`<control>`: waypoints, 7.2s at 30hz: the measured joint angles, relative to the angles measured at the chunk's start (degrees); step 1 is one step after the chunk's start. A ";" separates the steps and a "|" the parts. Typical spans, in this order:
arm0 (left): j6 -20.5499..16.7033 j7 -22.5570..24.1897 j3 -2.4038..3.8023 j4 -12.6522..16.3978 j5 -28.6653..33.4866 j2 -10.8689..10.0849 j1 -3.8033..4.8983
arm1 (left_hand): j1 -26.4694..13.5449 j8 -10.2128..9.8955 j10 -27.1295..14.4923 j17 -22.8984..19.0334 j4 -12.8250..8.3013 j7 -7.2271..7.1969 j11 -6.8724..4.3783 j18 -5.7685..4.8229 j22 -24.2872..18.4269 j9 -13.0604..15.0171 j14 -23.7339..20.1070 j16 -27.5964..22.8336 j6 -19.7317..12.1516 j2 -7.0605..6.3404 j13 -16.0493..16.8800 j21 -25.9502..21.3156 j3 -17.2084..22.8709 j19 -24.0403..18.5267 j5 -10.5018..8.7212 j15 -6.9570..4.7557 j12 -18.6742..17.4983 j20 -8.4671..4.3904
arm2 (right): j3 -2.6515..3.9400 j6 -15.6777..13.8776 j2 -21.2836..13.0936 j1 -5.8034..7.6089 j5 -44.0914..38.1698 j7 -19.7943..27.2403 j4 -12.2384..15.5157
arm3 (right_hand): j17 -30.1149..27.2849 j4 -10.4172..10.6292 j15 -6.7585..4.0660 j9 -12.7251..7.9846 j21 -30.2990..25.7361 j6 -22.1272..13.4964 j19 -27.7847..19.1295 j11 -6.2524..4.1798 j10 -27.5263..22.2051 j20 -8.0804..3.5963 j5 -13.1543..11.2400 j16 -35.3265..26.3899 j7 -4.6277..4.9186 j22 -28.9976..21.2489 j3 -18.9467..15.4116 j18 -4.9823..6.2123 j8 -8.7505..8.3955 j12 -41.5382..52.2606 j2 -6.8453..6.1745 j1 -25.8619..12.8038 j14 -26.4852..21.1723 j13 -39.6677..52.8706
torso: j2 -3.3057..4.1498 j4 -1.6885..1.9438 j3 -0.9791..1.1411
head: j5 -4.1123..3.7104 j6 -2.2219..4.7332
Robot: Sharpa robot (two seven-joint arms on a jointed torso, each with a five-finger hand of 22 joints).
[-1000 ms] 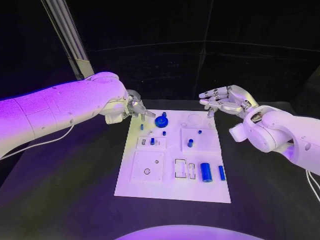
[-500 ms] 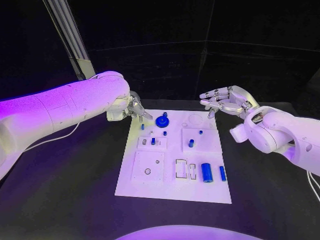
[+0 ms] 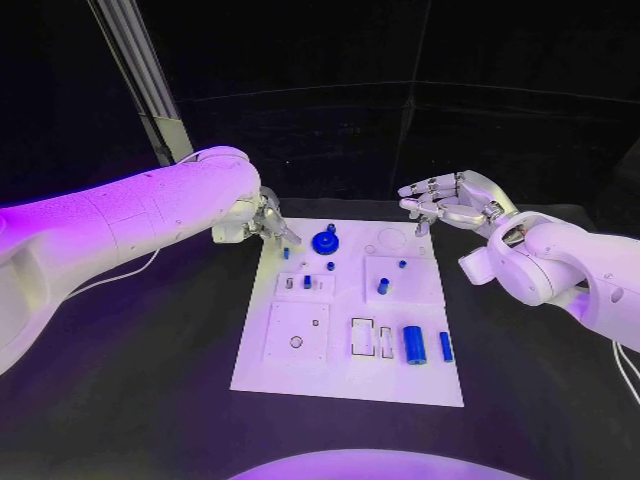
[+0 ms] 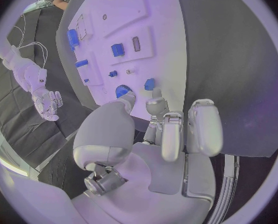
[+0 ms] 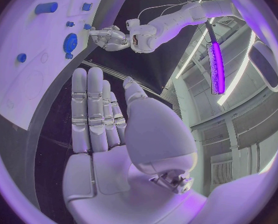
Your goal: Assemble the parts on the task board
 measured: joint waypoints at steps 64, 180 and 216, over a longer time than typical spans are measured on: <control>2.00 2.34 -0.34 -2.44 -0.89 1.78 -0.89 | 12.66 -0.45 0.00 0.00 -6.14 0.00 -0.01 0.01 0.75 -2.55 0.00 0.00 0.80 6.50 -0.37 0.00 4.61 0.00 -0.01 -0.01 0.00 -0.01 | 0.00 0.26 0.32 -0.01 -0.01 -0.01 -0.20 | 0.00 0.00 0.00 0.00 -0.22 0.00 0.00 0.01 0.01 0.00 0.00 0.00 0.00 -0.12 0.00 0.00 0.21 0.23 0.00 0.00 0.00 -0.14 | -0.07 0.08 0.09 | -0.30 -0.64; -14.53 2.22 -0.59 27.49 -3.95 -15.32 -4.67 | 5.87 6.71 1.56 0.00 -12.60 -1.72 -1.35 0.00 1.74 -0.70 -0.21 0.00 2.39 -1.59 -1.32 -0.21 26.58 0.18 -0.34 -0.64 -0.89 -0.19 | -0.04 1.06 -0.15 -0.09 -0.01 -0.04 -1.03 | 0.05 0.15 0.20 0.00 -0.49 0.00 0.00 0.01 0.01 0.00 0.27 -0.21 0.00 -0.19 -0.14 0.00 0.45 0.45 0.00 0.00 0.20 -0.23 | -0.08 0.21 0.08 | 0.55 -1.63; -13.04 -0.23 -0.62 25.68 -3.82 -13.86 -4.69 | 0.85 7.78 1.85 0.00 -9.52 -2.57 -1.66 -0.01 2.18 -0.53 0.00 0.00 3.37 -3.26 -1.08 -0.21 23.81 0.15 -0.29 -0.84 -0.66 -0.56 | -0.04 1.14 -0.02 -0.09 -0.01 -0.04 -1.08 | 0.11 0.39 0.20 0.00 -0.61 -0.16 0.00 0.21 -0.19 0.00 0.27 -0.46 -0.16 -0.29 -0.39 0.00 0.45 0.67 0.01 -0.01 0.20 -0.38 | -0.09 0.22 0.07 | 0.46 -1.83</control>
